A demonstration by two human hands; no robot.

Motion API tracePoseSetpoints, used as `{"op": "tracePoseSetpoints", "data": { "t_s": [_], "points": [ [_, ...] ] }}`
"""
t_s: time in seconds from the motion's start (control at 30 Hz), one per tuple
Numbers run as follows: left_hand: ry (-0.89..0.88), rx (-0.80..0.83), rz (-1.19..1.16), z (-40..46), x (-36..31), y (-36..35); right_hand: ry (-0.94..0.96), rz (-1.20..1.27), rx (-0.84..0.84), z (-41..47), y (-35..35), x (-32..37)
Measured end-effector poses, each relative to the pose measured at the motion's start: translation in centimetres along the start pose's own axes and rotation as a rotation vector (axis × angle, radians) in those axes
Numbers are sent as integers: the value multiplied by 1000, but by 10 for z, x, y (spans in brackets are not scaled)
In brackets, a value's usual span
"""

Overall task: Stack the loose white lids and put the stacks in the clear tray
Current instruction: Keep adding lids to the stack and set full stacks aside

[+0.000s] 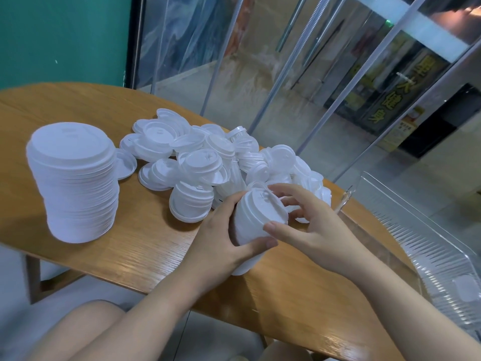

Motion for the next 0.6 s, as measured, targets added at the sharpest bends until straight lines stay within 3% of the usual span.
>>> {"op": "tracePoseSetpoints", "data": {
  "t_s": [0.1,0.23,0.6],
  "points": [
    [-1,-7,19,0,1,-1,5,60,45,7,8,-2],
    [6,-10,35,0,3,-1,18,108,-47,41,27,-1],
    [-4,23,31,2,4,0,71,-392,191,153,-16,-11]
  ]
}}
Point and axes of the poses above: each hand's wrist, its own z-axis towards the middle knuckle, its own y-axis out of the back of the hand, x = y × z, the point moved 5 cm from there along z, towards the middle knuckle, and after that the axes turned 12 degrees about -y, right-handed, at the moved point
